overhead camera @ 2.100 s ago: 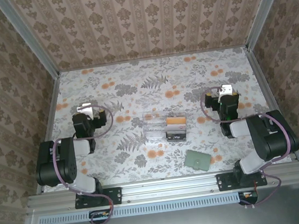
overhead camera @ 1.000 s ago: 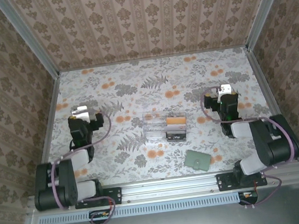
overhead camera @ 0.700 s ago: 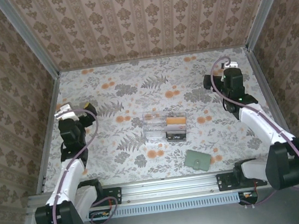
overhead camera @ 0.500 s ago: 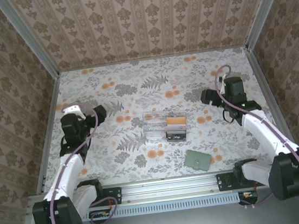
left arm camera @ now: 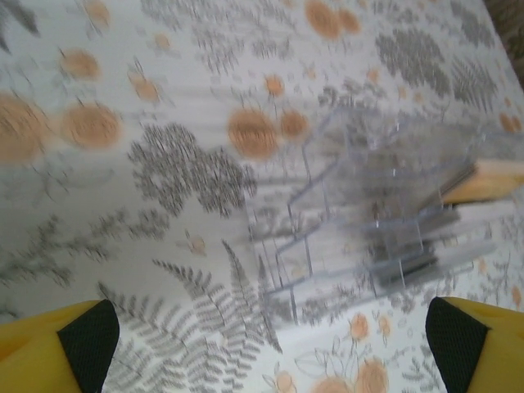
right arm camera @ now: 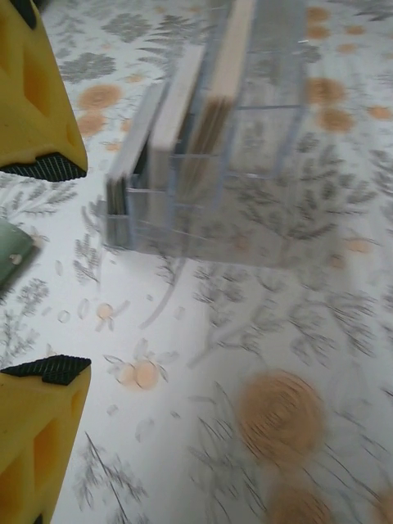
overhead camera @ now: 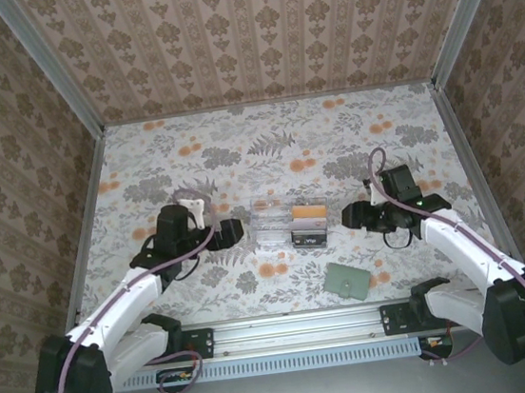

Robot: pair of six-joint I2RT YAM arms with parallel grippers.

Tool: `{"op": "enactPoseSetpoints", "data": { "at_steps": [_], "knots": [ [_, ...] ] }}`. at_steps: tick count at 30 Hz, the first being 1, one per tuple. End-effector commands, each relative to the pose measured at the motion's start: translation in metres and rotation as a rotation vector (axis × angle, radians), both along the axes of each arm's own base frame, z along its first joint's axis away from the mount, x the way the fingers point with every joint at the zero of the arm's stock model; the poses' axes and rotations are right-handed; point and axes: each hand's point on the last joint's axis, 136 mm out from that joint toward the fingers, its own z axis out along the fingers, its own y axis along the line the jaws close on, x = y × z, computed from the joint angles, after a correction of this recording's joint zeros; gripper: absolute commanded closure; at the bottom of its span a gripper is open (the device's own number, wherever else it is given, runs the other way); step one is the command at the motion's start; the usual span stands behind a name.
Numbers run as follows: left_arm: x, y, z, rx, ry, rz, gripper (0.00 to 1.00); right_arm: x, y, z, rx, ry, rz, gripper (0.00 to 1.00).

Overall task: Put the credit cards into the card holder
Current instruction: Move the storage box to the center of the table.

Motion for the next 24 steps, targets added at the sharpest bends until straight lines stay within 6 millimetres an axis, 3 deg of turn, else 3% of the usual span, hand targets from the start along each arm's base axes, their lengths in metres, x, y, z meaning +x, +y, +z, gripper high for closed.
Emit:
{"op": "enactPoseSetpoints", "data": {
  "at_steps": [1, 12, 17, 24],
  "knots": [
    [-0.016, -0.014, -0.005, -0.024, 0.026, -0.050, 0.01, -0.017, 0.022, -0.006, 0.055, 0.047, 0.078, 0.41],
    [-0.032, -0.058, -0.018, -0.128, 0.111, -0.197, 0.03, -0.033, 0.074, -0.033, 0.160, 0.067, 0.192, 0.45],
    [-0.031, -0.075, -0.026, -0.137, 0.160, -0.221, 0.05, -0.028, 0.085, -0.042, 0.187, 0.074, 0.188, 0.49],
    [-0.016, -0.086, -0.033, -0.169, 0.185, -0.183, 0.09, -0.012, 0.094, -0.048, 0.208, 0.065, 0.166, 0.51]
  ]
}}
